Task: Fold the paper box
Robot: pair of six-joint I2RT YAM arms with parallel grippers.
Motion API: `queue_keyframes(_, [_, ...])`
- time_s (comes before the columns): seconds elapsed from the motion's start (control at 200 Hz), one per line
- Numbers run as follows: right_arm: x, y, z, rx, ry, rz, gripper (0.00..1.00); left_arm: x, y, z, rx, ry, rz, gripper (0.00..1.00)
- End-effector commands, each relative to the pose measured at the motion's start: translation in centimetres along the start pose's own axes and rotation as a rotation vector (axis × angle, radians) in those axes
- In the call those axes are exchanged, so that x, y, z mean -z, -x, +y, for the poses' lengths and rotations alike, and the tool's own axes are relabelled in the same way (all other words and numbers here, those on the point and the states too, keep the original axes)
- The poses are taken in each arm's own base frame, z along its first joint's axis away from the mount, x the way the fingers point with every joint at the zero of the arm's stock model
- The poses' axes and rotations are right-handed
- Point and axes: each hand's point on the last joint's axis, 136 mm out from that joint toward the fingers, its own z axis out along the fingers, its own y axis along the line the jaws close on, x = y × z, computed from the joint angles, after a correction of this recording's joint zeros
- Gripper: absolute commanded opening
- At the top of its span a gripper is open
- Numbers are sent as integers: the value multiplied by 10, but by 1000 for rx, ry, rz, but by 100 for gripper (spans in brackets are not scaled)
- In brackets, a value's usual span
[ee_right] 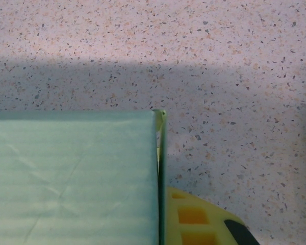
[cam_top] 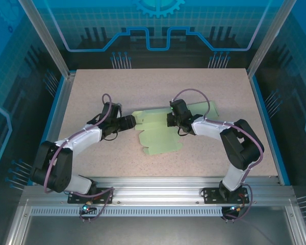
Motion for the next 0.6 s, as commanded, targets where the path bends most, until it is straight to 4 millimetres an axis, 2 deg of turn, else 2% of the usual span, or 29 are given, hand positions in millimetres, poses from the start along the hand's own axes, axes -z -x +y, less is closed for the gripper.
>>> queue_keyframes(0.0, [-2, -4, 6, -7, 10, 12, 4, -10, -18, 16, -1, 53, 60, 78])
queue_keyframes(0.1, [-4, -5, 9, -1, 14, 17, 4, -19, -21, 17, 28, 48, 73, 78])
queue_keyframes(0.205, [-4, -6, 10, 2, 14, 20, 4, -28, -27, 22, 51, 65, 101, 71])
queue_keyframes(0.33, [-3, -5, 11, 3, 16, 17, 3, -34, -33, 26, 59, 79, 132, 70])
queue_keyframes(0.595, [-4, -8, 11, 8, 12, 22, 3, -34, -35, 11, 98, -4, 141, 62])
